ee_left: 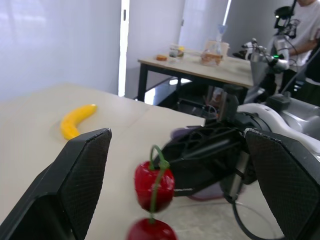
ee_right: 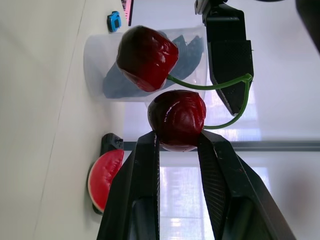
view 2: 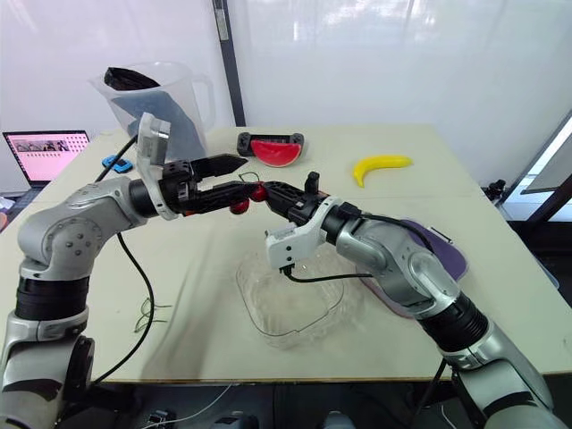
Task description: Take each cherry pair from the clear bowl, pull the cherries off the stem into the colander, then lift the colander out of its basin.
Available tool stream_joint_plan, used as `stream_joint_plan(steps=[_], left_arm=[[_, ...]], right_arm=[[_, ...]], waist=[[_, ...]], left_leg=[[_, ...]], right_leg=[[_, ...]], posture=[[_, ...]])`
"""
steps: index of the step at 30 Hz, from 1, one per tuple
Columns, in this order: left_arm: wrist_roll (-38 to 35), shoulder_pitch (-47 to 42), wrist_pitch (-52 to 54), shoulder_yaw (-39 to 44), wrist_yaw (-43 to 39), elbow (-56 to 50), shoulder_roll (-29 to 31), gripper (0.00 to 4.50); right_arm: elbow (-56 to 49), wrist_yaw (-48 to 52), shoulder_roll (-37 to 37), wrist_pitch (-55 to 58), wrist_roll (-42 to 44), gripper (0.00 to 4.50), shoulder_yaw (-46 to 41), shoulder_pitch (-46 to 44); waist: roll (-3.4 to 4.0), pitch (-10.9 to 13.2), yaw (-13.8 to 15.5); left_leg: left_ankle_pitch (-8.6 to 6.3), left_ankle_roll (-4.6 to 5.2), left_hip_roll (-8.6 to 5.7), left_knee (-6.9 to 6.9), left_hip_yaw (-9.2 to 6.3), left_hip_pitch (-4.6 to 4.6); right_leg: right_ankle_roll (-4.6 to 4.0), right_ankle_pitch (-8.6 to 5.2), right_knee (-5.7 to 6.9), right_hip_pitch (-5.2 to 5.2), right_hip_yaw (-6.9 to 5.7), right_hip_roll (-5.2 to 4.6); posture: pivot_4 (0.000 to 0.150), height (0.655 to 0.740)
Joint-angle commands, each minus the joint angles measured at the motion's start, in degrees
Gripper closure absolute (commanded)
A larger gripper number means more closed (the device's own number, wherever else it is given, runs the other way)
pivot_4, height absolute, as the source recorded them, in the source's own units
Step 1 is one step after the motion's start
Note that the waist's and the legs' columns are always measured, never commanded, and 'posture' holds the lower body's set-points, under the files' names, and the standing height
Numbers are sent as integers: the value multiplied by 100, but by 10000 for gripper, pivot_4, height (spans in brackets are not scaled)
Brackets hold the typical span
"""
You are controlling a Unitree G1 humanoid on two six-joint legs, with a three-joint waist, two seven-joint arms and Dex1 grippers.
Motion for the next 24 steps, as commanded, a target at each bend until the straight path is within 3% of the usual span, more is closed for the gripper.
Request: stream_joint_plan(steps=[1,9,14,24], left_arm=[[47,-38,-293,183,193,-107,-180,0],[177,343,-1028,308,823,-422,-1007,0],[169,388,-1089,302,981,-454,-1076,0],[77,233,-693,223,1115,-272,-982,0]], right_arm=[[-126,100,117,36,14,33496,-273,-25],[-297,365,783,914,454,33496,-653,246],[-510,172,1437,1550,879,33496,-1027,662],[-791,71,1490,1328,317,33496,-604,827]], waist=[[0,0,0],[0,0,3],[0,-1,1],[0,-1,2]], left_leg=[[0,0,0,0,0,0],[0,0,1,1,-2,0],[0,0,0,0,-5,2],[0,0,-2,0,-4,4]], right_leg=[[0,0,0,0,0,0],[0,0,1,2,-1,-1],[0,0,0,3,-2,0],[0,0,1,4,-2,0]], posture=[[1500,7400],[1500,7400],[1500,7400],[1500,7400]])
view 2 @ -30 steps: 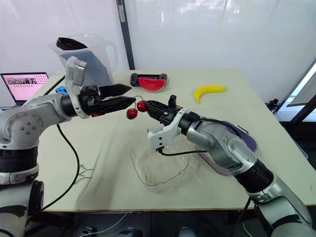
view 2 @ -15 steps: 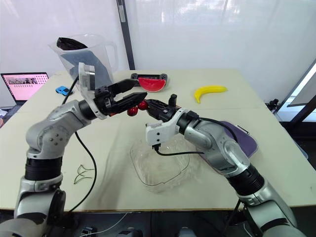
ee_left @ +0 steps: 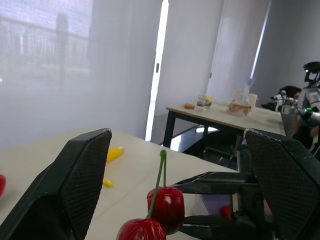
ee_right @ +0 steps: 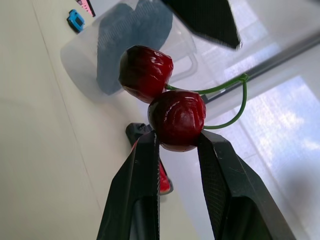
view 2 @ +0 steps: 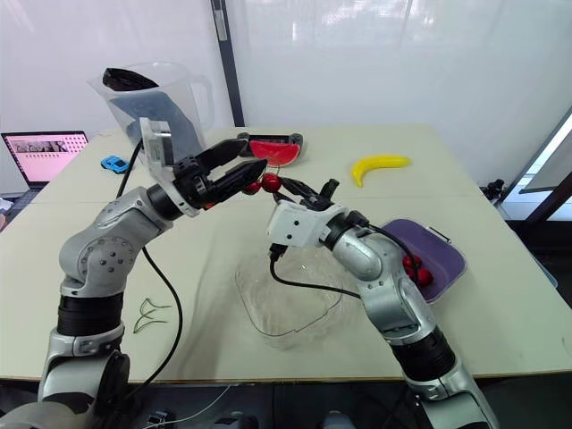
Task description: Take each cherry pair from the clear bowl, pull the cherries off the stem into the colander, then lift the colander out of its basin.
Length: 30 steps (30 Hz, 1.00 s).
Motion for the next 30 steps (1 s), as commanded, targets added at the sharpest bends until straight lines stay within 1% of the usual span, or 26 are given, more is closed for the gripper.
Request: stream_joint_plan(steps=[1,5,8,9,12,22,30], left_arm=[[-54,-206,103,60,66,-22,54,0],[-10,-321,145,3,51,31,60,0],[-2,-332,159,-15,31,19,58,8757],[-11,-329,170,-14,33,5,52,12956],[42,-303,147,-51,23,-52,56,27953],[333,-220,48,-198,-33,-80,27,27953],[435,-207,1,-207,-44,-54,-3,27953]], right_arm=[[-298,-65,22,-146,-145,33496,55,-33],[-367,-25,86,-133,-151,33496,92,-7],[-352,-20,90,-143,-161,34325,100,-16],[-352,-18,92,-143,-160,34325,102,-17],[-343,-16,90,-156,-171,34325,111,-24],[-298,16,83,-235,-164,34325,112,-43],[-278,42,84,-278,-162,34325,119,-73]], waist=[[0,0,1],[0,0,1],[0,0,1],[0,0,-3],[0,0,0],[0,0,1],[0,0,1]], left_leg=[[0,0,0,0,0,0],[0,0,0,0,0,0],[0,0,0,0,0,0],[0,0,0,0,0,0],[0,0,0,-1,0,1],[0,0,0,0,0,1],[0,0,0,0,0,1]], right_leg=[[0,0,0,1,0,0],[0,0,0,1,0,0],[0,0,0,1,0,0],[0,0,0,1,0,0],[0,0,0,1,0,0],[0,0,0,2,0,0],[0,0,0,1,0,1]], posture=[[1500,7400],[1500,7400],[1500,7400],[1500,7400],[1500,7400],[1500,7400],[1500,7400]])
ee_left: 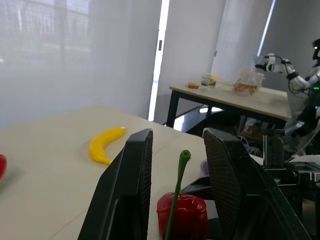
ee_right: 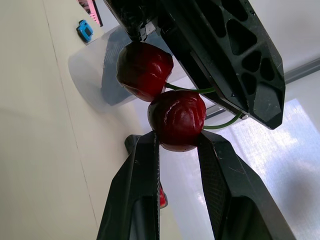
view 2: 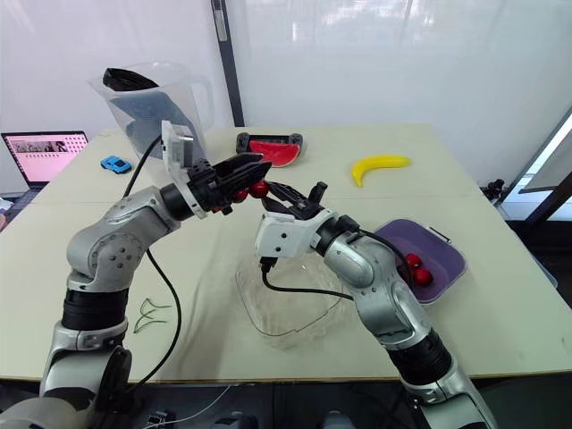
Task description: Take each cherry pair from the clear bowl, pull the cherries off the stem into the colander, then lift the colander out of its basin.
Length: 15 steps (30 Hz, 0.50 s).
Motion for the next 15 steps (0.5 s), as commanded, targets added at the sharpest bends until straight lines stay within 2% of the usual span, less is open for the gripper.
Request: stream_joint_plan(steps=[1,4,6,9,15], left_arm=[[6,-41,-149,77,-27,-145,3,27953],[-2,-51,-160,95,-20,-130,1,27953],[-24,-52,-160,111,-14,-131,-12,33559],[16,-33,-169,57,-89,-139,33,44265],[46,-45,-156,57,-139,-131,34,44265]], right_arm=[[-196,1,27,-111,7,34325,-20,-89],[-192,10,28,-123,12,34325,-19,-87],[-191,12,24,-134,9,34325,-19,-86],[-178,12,16,-161,-1,34325,-18,-93],[-160,29,3,-229,-14,34325,-27,-101]], waist=[[0,0,2],[0,0,2],[0,0,1],[0,0,1],[0,0,1]], left_leg=[[0,0,0,0,0,0],[0,0,0,0,0,0],[0,0,0,0,0,0],[0,0,0,0,0,0],[0,0,0,0,0,0]], right_leg=[[0,0,0,1,0,0],[0,0,0,0,0,0],[0,0,0,0,0,0],[0,0,0,0,0,0],[0,0,0,0,0,0]], posture=[[1500,7400],[1500,7400],[1500,7400],[1500,7400],[1500,7400]])
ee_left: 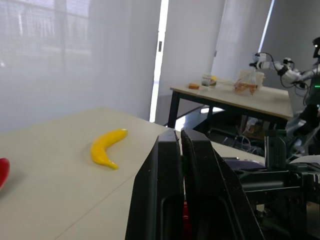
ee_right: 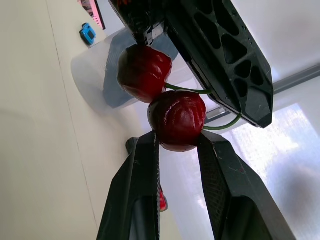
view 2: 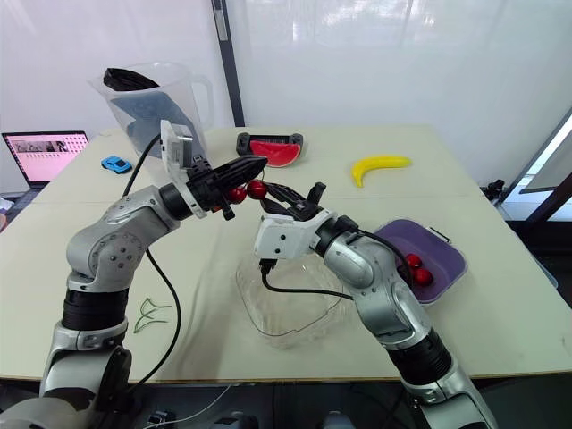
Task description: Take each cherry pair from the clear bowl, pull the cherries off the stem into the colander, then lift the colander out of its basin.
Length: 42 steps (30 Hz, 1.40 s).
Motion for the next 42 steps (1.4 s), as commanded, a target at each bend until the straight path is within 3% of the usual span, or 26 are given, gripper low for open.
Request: stream_joint_plan(steps=[1,4,9,11,15,20,26,29,32,42], left_arm=[[-16,-55,-84,61,-36,-126,33,44265],[-22,-89,-87,85,-29,-95,26,45000],[-87,-207,-145,271,85,50,-43,45000],[-79,-187,-144,277,23,44,6,45000],[-130,-181,-108,310,-287,129,222,45000],[-392,-122,137,256,-1045,193,674,45000],[-855,-173,552,234,-1717,143,978,45000],[-1219,-125,852,225,-1893,-45,1007,45000],[-1477,36,1091,144,-1954,-318,985,45000],[-1510,159,1123,133,-1537,-493,816,45000]], right_arm=[[-166,8,-5,-124,19,34325,-33,-95],[-145,116,-52,-135,88,25349,-40,-82],[-81,499,-472,-272,174,1456,-124,3],[-68,680,-674,-259,441,1456,-332,45],[-124,1213,-729,440,1808,1456,-1098,11],[-517,2351,-783,3242,4799,1456,-2253,-735],[-690,2724,-1295,6192,7467,1456,-3010,-1360],[-941,2496,-1328,6641,8032,1456,-2888,-1271],[-1097,1782,-808,6697,8167,1456,-2674,-1155],[-1100,638,-161,6642,8508,1456,-2439,-930]], waist=[[0,0,0],[0,0,0],[0,0,1],[0,0,5],[0,0,-1],[4,3,-17],[5,3,22],[5,3,20],[5,3,-21],[5,2,-2]], left_leg=[[0,0,0,0,0,0],[0,0,0,0,0,0],[0,0,-1,1,0,0],[0,0,-1,0,0,0],[0,0,0,1,0,0],[0,1,5,-1,0,6],[-17,29,12,-3,-13,10],[-19,34,7,-1,-14,9],[-20,36,8,-2,-13,12],[-20,35,8,-2,-11,14]], right_leg=[[0,0,0,0,0,0],[0,0,0,0,0,0],[0,0,-1,1,0,0],[0,0,-2,2,0,-1],[0,0,-2,4,-1,-1],[0,0,-3,9,-1,0],[0,0,-11,23,-13,-3],[0,0,-13,26,-16,-13],[0,0,-8,24,-14,-9],[0,0,-3,18,-9,-10]], posture=[[1500,7400],[1500,7400],[1500,7400],[1500,7400],[1500,7400],[1500,7400],[1500,7400],[1500,7400],[1500,7400],[1500,7400]])
